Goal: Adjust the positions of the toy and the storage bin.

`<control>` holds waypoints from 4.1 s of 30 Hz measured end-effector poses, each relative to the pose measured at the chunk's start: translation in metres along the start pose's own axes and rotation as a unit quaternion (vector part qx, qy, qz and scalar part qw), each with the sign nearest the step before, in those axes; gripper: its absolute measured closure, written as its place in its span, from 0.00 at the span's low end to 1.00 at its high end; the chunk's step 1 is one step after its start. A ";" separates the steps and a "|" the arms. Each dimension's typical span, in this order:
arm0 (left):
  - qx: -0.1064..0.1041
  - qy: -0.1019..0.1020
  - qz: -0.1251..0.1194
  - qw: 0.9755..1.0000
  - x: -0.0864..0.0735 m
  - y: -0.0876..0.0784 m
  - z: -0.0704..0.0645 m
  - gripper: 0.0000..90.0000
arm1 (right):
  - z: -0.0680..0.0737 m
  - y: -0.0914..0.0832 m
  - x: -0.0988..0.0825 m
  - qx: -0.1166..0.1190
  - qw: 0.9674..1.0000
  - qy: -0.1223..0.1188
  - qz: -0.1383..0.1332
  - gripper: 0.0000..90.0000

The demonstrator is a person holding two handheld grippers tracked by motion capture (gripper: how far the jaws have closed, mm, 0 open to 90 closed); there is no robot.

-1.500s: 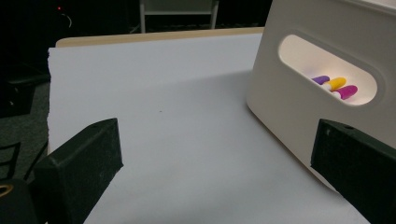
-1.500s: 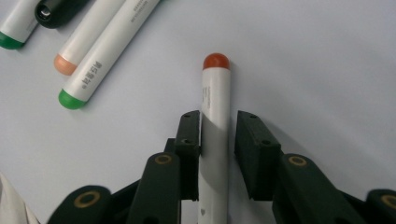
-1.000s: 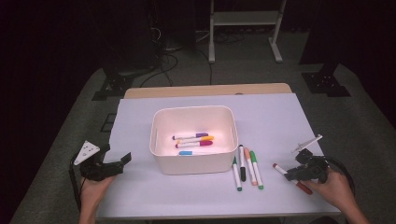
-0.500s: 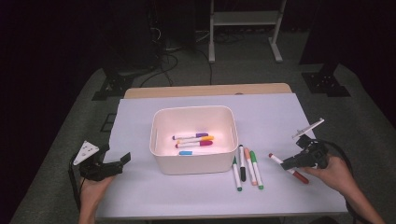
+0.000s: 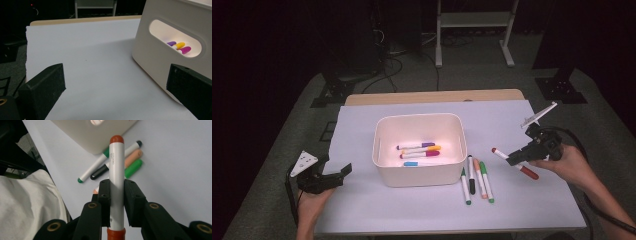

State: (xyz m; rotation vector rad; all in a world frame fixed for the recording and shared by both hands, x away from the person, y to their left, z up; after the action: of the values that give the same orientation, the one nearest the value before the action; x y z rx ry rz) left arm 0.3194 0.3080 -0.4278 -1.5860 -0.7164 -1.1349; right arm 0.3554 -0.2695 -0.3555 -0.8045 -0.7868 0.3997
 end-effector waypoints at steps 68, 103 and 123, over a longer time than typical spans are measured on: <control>0.002 -0.010 -0.003 1.000 -0.003 -0.007 0.007 0.01 | 0.107 0.164 0.197 0.099 0.960 -0.193 0.175 0.84; 0.001 -0.008 -0.001 1.000 -0.003 -0.005 0.004 0.01 | 0.101 0.061 0.148 0.041 0.983 -0.171 0.051 0.74; 0.000 -0.004 0.002 1.000 -0.002 -0.003 0.002 0.01 | 0.043 0.030 0.047 0.012 0.997 -0.081 0.004 0.72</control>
State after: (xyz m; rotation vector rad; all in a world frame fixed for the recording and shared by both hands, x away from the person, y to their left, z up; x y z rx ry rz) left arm 0.3166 0.3105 -0.4289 -1.5924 -0.7185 -1.1247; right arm 0.3531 -0.2018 -0.3374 -0.7595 -0.9270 0.4856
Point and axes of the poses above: each handheld gripper's, and its own axes: y roughly forward along the jaws, x roughly out of its top, z roughly to its left, the point moved 4 cm from there along y, roughly forward along the jaws, and after that the axes turned 8 degrees about x, right-handed, at the moved point
